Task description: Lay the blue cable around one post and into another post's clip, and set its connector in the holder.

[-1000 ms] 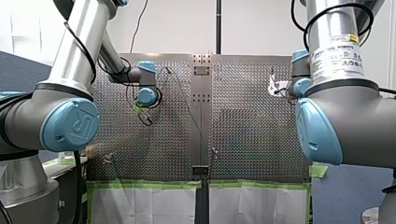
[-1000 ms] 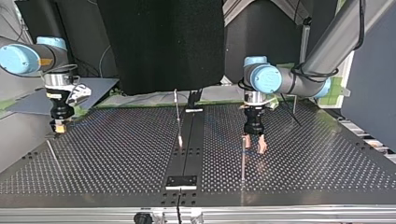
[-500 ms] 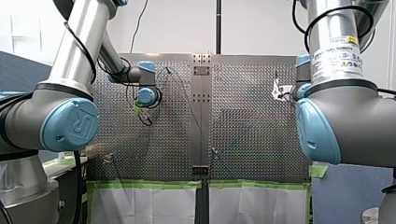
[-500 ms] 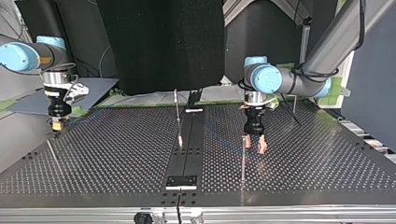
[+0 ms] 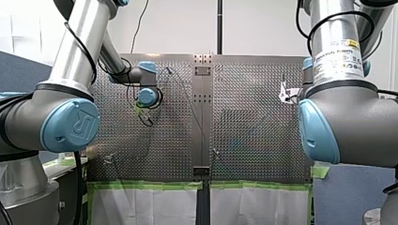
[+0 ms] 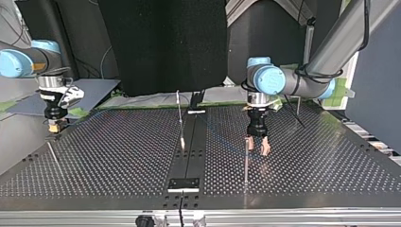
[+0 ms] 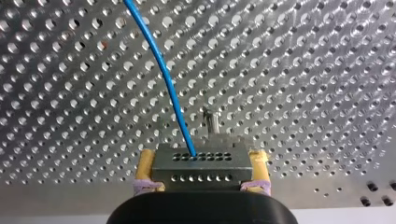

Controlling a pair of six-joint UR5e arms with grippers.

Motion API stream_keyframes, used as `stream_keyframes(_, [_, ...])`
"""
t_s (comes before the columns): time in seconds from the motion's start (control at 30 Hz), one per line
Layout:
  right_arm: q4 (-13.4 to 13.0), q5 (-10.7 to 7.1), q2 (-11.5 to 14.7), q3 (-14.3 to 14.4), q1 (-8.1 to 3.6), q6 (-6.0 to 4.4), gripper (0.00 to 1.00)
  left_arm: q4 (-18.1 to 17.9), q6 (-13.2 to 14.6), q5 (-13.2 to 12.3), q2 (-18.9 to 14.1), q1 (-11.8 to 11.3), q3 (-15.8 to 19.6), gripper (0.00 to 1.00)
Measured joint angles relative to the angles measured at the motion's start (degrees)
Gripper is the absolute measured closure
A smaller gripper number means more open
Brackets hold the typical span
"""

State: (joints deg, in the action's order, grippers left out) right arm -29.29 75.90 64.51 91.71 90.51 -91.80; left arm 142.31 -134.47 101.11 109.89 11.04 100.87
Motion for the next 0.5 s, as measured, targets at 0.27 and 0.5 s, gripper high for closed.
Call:
stream_keyframes(0.27, [4.0,-0.9,1.1,-0.3,-1.55,0.51,1.0,0.2,0.0,0.0,0.0,0.0,0.0,0.01])
stream_keyframes(0.5, [7.0,-1.67,0.6,-2.0,-2.08,1.99,1.0,0.3,0.2,0.0,0.0,0.1,0.0,0.01])
